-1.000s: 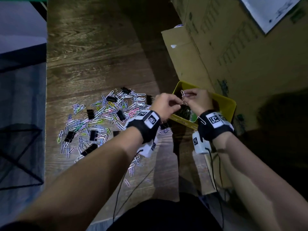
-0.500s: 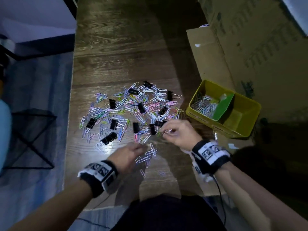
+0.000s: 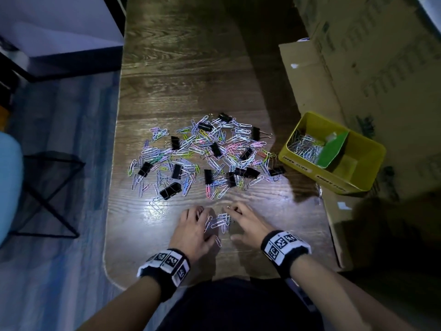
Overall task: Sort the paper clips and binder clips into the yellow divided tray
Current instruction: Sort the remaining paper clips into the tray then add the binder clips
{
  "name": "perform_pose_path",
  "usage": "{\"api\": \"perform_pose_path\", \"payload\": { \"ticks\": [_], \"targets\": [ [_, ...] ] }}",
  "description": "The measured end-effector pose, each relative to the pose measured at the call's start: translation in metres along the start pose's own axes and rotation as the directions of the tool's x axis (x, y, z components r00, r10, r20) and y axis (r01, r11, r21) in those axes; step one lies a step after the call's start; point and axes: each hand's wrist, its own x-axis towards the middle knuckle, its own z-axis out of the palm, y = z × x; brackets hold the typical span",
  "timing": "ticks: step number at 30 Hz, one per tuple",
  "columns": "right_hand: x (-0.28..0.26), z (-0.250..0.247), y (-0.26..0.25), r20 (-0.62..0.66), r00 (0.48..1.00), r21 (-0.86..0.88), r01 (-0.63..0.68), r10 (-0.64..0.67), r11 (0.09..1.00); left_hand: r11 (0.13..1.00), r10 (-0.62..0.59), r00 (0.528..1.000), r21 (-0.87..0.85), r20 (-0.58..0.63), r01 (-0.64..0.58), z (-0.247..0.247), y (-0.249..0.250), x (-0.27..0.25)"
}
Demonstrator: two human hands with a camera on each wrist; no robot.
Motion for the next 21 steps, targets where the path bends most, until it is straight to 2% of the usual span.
{"api": "perform_pose_path", "payload": {
  "ticks": [3, 5, 7, 9, 12, 14, 17, 18, 21],
  "targets": [
    [-0.003, 0.004, -0.001, 0.025, 0.999, -0.057, 0.036, -0.035, 0.998, 0.997, 0.055, 0.997, -0.056, 0.062, -0.051, 0.007, 0.009, -0.004],
    [-0.007, 0.005, -0.002, 0.029, 0.998, -0.102, 0.065, -0.062, 0.993, 0.995, 0.095, 0.986, -0.026, 0.134, -0.093, 0.010, 0.013, -0.004],
    [-0.010, 0.007, -0.001, 0.023, 0.997, -0.099, 0.075, -0.073, 0.992, 0.993, 0.115, 0.982, 0.018, 0.150, -0.119, 0.010, 0.012, -0.004],
    [-0.013, 0.007, 0.001, 0.022, 0.998, -0.096, 0.055, -0.053, 0.994, 0.988, 0.141, 0.978, 0.046, 0.155, -0.150, 0.009, 0.013, -0.005],
    [-0.018, 0.006, -0.004, 0.052, 0.998, -0.150, 0.049, -0.041, 0.987, 0.962, 0.216, 0.947, 0.112, 0.239, -0.248, 0.013, 0.014, -0.007],
    [-0.020, 0.006, -0.008, 0.104, 0.995, -0.092, 0.007, 0.003, 0.996, 0.942, 0.254, 0.932, 0.152, 0.257, -0.299, 0.015, 0.015, -0.007],
    [-0.024, 0.004, -0.010, 0.127, 0.992, -0.039, -0.013, 0.018, 0.999, 0.973, 0.196, 0.963, 0.088, 0.184, -0.215, 0.004, 0.028, -0.006],
    [-0.025, 0.004, -0.010, 0.102, 0.994, -0.047, -0.027, 0.031, 0.999, 0.977, 0.178, 0.958, 0.077, 0.225, -0.200, -0.001, 0.033, -0.007],
    [-0.028, 0.006, -0.018, 0.023, 0.997, -0.115, -0.068, 0.071, 0.991, 0.985, 0.120, 0.967, 0.093, 0.223, -0.143, -0.003, 0.037, -0.006]
  ]
}}
